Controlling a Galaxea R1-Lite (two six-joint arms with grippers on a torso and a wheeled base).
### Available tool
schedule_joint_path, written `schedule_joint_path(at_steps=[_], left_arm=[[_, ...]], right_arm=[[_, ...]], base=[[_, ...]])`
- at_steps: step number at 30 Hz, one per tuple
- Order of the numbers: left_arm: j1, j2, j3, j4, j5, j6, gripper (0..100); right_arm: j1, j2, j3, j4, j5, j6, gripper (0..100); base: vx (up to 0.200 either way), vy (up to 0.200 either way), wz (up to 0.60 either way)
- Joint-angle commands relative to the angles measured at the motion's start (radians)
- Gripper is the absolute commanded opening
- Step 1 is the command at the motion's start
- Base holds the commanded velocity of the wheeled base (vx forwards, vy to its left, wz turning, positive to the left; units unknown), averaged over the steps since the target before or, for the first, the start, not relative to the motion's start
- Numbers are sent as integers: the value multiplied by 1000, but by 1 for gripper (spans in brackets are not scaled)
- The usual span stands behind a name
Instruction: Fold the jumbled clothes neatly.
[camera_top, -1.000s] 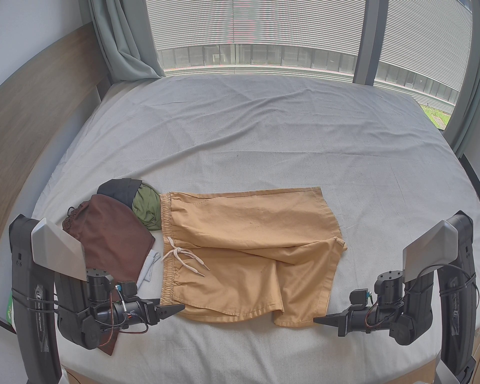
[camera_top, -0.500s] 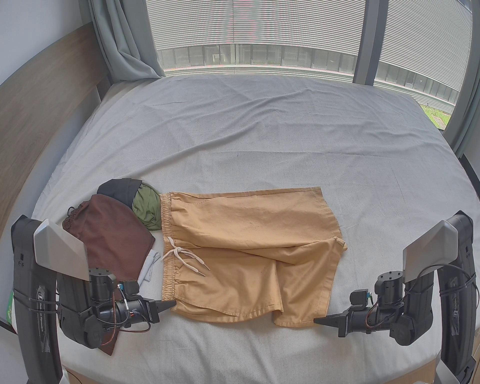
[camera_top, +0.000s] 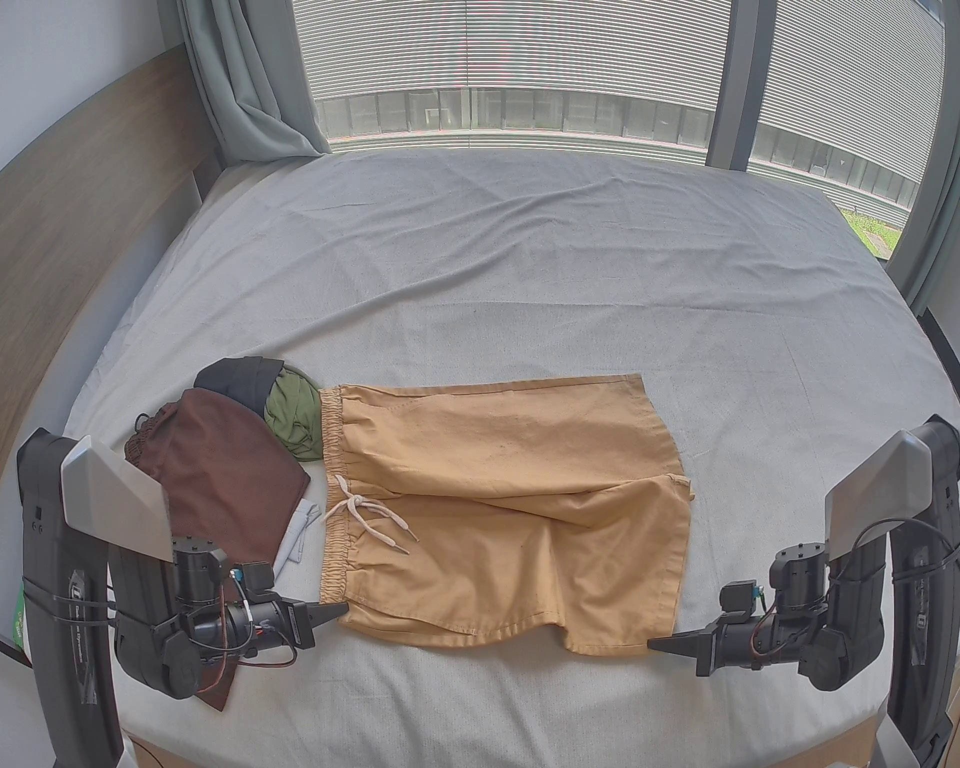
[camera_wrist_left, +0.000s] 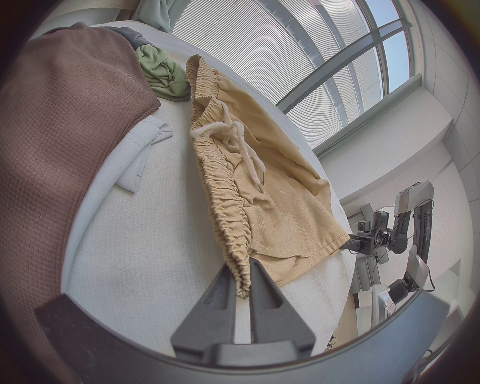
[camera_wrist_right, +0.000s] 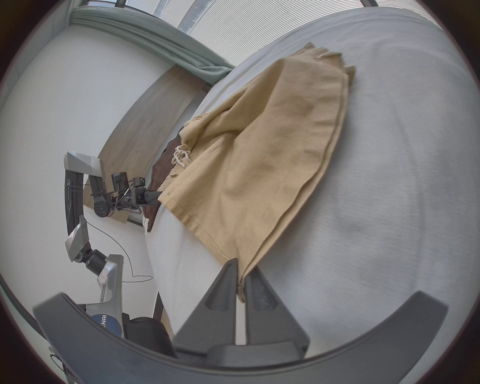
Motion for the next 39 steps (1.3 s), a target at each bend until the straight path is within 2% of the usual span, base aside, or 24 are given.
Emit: schedule_joint_path(at_steps=[1,21,30,39], left_arm=[[2,-12,17,1,0,3,0],[51,-58,132,1,-13,64,0],[49,-53,158,1,-14,73,0],[52,-41,164,1,-17,75,0]], right_arm=[[-42,-40,31,0,1,-1,0],[-59,-68,118,2,1,-7,0],[-83,-48,169,3,1,-86,0],[-90,-26,195,11,1,-124,0]], base=[[0,0,0],[0,0,0],[0,0,0],[0,0,0]])
